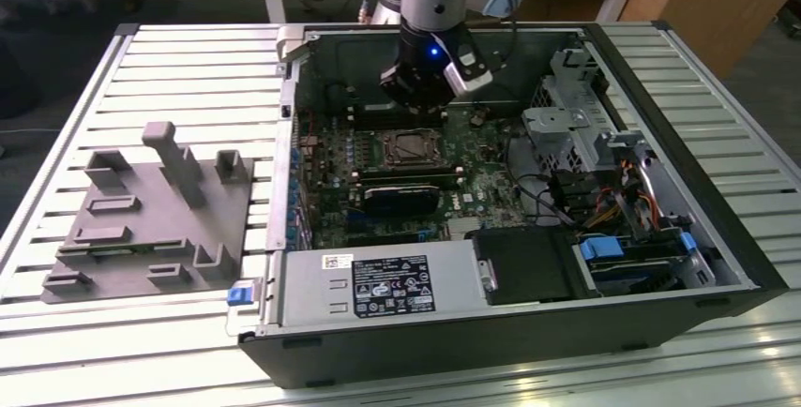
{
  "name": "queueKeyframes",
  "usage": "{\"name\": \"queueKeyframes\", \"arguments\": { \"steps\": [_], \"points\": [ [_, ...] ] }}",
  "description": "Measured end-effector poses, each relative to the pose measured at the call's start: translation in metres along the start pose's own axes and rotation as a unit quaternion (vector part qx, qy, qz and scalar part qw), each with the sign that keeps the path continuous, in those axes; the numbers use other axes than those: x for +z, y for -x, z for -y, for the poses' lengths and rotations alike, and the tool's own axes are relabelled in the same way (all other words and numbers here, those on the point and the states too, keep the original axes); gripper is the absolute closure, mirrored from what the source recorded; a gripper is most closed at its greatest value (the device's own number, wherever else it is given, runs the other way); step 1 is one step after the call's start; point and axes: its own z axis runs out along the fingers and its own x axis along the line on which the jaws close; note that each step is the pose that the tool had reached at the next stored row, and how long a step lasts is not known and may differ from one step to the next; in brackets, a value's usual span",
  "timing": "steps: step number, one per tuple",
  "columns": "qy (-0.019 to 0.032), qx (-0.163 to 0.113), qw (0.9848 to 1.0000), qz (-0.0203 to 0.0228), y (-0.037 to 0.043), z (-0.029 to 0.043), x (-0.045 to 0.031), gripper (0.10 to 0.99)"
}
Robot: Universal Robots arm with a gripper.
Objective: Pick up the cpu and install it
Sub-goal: 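Install the second cpu locking lever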
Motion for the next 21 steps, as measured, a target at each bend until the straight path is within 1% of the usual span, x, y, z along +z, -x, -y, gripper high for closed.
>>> {"name": "queueKeyframes", "arguments": {
  "steps": [6,7,9,10,13,17,21],
  "points": [
    [0.0,0.0,1.0,0.0,0.0005,-0.0009,-0.0201,0.98],
    [-0.0001,0.0,1.0,-0.0001,0.0006,-0.0008,-0.0216,0.98],
    [0.0001,0.0,1.0,0.0,0.0006,0.0012,-0.022,0.98],
    [0.0,0.0,1.0,0.0,0.0007,0.003,-0.0221,0.98],
    [0.0,0.0,1.0,0.0,0.0009,0.0115,-0.0225,0.98],
    [0.0,0.0,1.0,-0.0002,0.0012,0.025,-0.0231,0.98],
    [0.0,0.0,1.0,-0.0018,0.0017,0.0366,-0.0236,0.98]
  ]
}}
